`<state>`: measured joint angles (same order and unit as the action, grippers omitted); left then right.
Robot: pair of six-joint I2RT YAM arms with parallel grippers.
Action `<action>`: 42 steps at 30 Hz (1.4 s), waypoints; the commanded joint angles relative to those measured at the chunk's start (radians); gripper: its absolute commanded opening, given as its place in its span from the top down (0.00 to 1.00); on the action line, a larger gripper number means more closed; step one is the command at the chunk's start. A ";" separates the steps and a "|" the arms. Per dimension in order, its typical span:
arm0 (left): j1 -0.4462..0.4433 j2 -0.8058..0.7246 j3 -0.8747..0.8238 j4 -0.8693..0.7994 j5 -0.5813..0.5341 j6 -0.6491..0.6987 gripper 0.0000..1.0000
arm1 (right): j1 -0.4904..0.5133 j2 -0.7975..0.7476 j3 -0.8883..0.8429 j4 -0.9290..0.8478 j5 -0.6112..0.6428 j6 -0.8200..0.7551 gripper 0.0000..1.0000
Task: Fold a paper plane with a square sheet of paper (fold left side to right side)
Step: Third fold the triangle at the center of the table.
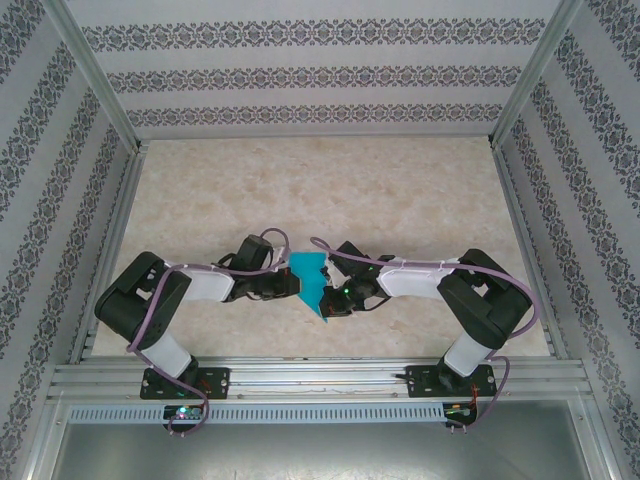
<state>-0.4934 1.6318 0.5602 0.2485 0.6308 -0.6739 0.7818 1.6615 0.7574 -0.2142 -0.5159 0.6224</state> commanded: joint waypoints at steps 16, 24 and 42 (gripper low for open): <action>0.069 -0.230 0.018 -0.203 -0.049 0.134 0.92 | -0.001 0.041 -0.013 -0.085 0.120 -0.004 1.00; -0.088 -0.168 0.000 -0.100 -0.025 0.053 0.93 | -0.002 0.046 -0.020 -0.079 0.123 -0.003 1.00; -0.094 0.005 0.033 -0.080 -0.093 0.050 0.93 | -0.003 0.041 -0.003 -0.089 0.113 -0.007 1.00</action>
<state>-0.5816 1.6112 0.5846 0.1673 0.5880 -0.6140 0.7818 1.6619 0.7631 -0.2211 -0.5121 0.6228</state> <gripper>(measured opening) 0.070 0.046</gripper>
